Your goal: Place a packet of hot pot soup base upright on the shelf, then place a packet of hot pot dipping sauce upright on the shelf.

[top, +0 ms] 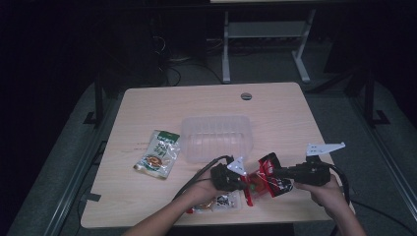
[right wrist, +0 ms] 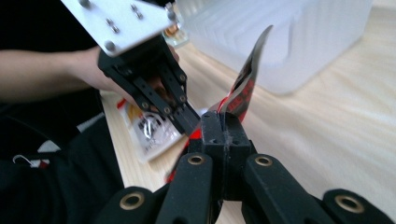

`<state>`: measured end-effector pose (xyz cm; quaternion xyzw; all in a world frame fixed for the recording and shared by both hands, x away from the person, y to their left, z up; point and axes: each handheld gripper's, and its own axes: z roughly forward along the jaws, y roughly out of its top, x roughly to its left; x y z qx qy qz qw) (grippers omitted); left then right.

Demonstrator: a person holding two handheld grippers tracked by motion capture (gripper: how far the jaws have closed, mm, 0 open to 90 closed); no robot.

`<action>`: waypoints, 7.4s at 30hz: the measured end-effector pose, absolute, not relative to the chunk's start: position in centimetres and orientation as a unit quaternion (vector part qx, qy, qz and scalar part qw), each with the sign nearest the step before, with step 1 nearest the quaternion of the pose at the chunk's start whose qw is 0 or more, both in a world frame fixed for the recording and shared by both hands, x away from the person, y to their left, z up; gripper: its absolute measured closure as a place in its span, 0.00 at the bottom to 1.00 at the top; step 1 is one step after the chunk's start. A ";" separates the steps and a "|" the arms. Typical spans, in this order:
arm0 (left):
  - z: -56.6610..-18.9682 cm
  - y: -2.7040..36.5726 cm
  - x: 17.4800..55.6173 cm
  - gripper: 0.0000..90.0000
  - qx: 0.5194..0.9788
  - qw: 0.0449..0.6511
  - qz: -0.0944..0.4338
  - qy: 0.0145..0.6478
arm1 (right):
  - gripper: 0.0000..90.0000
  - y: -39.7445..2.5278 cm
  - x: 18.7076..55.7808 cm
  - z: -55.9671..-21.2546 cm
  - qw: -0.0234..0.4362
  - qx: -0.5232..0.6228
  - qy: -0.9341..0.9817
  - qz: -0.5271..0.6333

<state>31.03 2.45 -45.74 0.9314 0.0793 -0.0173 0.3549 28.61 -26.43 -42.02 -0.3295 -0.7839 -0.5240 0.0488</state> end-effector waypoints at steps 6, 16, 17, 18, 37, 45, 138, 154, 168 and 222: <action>-43.9 3.8 31.0 1.00 0.919 0.384 -0.015 0.090 | 1.00 -26.1 28.4 -40.7 0.050 -0.318 -0.768 -0.554; -41.0 7.2 30.4 0.99 0.907 0.412 -0.005 0.093 | 1.00 -25.9 28.2 -39.0 0.039 -0.306 -0.751 -0.583; -40.8 7.7 30.4 0.97 0.906 0.412 -0.006 0.096 | 1.00 -25.9 28.2 -38.8 0.039 -0.305 -0.749 -0.587; -40.7 8.1 30.3 0.96 0.906 0.411 -0.004 0.098 | 1.00 -26.0 28.2 -38.6 0.038 -0.304 -0.746 -0.591; -41.3 19.3 28.5 0.59 0.899 0.382 0.036 0.208 | 1.00 -24.3 29.6 -35.7 0.003 -0.292 -0.733 -0.615; -42.2 23.0 27.4 0.49 0.896 0.371 0.069 0.233 | 1.00 -22.9 31.4 -34.6 -0.018 -0.292 -0.731 -0.616; -43.8 25.5 26.7 0.33 0.894 0.355 0.074 0.264 | 0.89 -14.5 38.8 -38.1 -0.068 -0.356 -0.785 -0.502; -43.8 25.6 26.8 0.31 0.894 0.355 0.071 0.263 | 0.39 -15.2 37.1 -36.9 -0.080 -0.345 -0.798 -0.488; -43.8 25.7 26.9 0.31 0.891 0.361 0.072 0.267 | 0.27 -16.2 35.0 -35.8 -0.117 -0.336 -0.806 -0.473; -43.7 25.0 26.6 0.31 0.896 0.360 0.062 0.253 | 0.80 -21.3 25.3 -42.1 -0.053 -0.311 -0.849 -0.423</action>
